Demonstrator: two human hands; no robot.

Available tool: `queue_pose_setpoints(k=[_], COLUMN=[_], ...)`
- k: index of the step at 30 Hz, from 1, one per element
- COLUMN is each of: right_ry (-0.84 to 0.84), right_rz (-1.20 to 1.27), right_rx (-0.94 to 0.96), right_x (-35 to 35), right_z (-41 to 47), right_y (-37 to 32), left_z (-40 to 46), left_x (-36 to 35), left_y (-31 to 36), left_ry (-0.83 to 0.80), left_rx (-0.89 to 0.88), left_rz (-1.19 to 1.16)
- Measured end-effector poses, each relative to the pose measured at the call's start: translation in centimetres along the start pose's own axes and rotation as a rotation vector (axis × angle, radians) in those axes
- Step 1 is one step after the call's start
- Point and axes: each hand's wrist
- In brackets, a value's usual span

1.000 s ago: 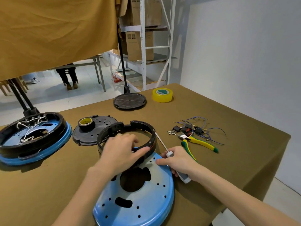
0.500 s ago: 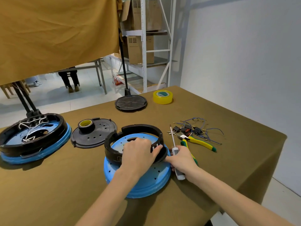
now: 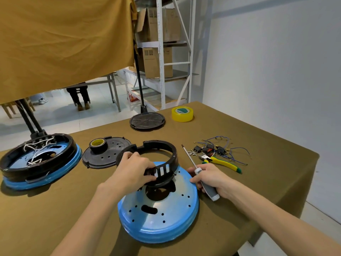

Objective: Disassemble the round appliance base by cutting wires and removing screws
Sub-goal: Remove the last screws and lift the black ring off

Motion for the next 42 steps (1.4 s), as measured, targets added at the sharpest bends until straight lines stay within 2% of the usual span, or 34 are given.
queue_pose_setpoints(k=[5,7,10,14,17,19,22,26,28,31,36,39,42], right_ry=[0.13,0.094,0.002,0.187,0.243,0.262,0.173,0.06,-0.02,-0.119,-0.077,-0.097,-0.207], right_rz=[-0.436,-0.456,-0.39,-0.504,-0.772,-0.859,-0.724,-0.304,-0.171,0.068,0.352,0.359,0.305], right_rx=[0.201,0.252,0.246,0.223,0.17,0.145,0.098,-0.013,-0.073,-0.06,-0.035,-0.011,-0.019], right_x=[-2.1,-0.8,1.1,-0.3,-1.5,-1.5,-1.7,-1.0,-0.4,-0.5,3.0,5.0,4.6], right_z=[-0.1,0.0,-0.1,-0.9,-2.1,-2.3,-2.0,-1.7,-2.0,-2.3,-2.4,-2.5,-2.7], right_y=[0.7,0.6,0.1,-0.6,-1.4,-1.7,-2.0,-1.6,-1.3,-0.7,-1.0,-1.1,0.0], left_z=[-0.9,-1.3,-1.7,-1.2,-0.5,-0.3,-0.7,-2.3,-3.0,-3.7,-5.4,-6.2,-6.2], left_x=[-1.1,-1.0,-1.0,-0.7,0.0,0.2,0.1,-0.1,0.0,-0.2,-0.3,-0.7,-1.1], left_y=[0.6,0.5,0.2,1.7,3.2,3.9,4.5,4.2,3.8,3.9,2.2,1.4,1.6], left_ry=[-0.004,-0.025,-0.007,0.121,0.235,0.27,0.286,0.322,0.378,0.411,0.353,0.357,0.41], left_rx=[0.008,0.035,0.048,0.046,0.104,0.146,0.209,0.27,0.298,0.295,0.256,0.243,0.249], left_rz=[-0.278,-0.337,-0.285,-0.166,-0.159,-0.144,-0.141,-0.217,-0.274,-0.247,-0.241,-0.282,-0.379])
Point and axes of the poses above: each hand's wrist, its own z-axis towards the middle knuckle, its own x-axis out of the back of the hand, y = z × x, and after that the axes turned 7 degrees about -z, right-handed
